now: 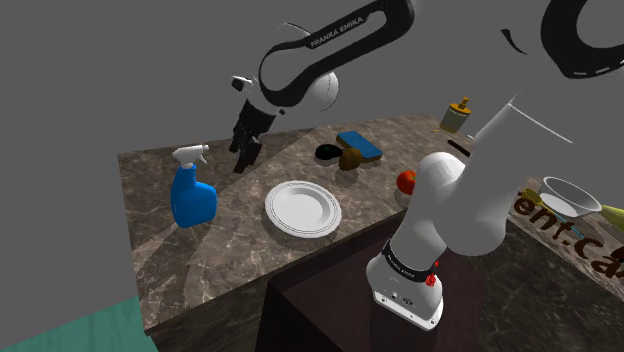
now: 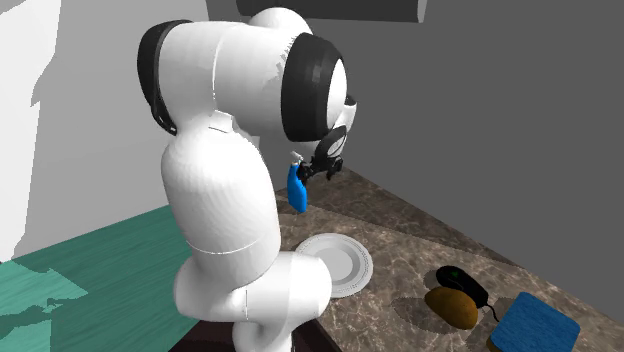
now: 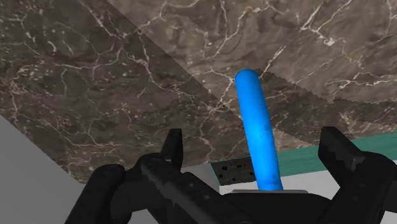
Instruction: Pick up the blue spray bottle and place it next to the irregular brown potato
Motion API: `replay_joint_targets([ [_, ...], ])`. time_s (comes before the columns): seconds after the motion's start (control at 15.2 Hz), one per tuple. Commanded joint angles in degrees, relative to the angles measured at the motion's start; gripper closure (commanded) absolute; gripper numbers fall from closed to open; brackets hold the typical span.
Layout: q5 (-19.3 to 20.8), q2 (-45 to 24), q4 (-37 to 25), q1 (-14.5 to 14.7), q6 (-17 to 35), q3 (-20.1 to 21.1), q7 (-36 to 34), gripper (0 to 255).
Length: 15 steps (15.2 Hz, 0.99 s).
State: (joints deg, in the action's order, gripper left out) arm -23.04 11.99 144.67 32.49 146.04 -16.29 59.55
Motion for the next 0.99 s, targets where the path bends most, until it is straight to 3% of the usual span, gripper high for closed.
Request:
replay_joint_targets([
  [0.0, -5.97, -3.46, -1.44, 3.27, 2.09, -0.93, 7.89, 0],
  [0.26, -17.15, -9.56, -4.88, 7.34, 3.69, -0.99, 21.88, 0],
  [0.73, -24.55, -15.53, -6.77, 8.3, 6.58, 0.31, 27.09, 0],
  [0.92, -25.17, -16.03, -6.96, 8.32, 6.79, 0.46, 27.53, 0],
])
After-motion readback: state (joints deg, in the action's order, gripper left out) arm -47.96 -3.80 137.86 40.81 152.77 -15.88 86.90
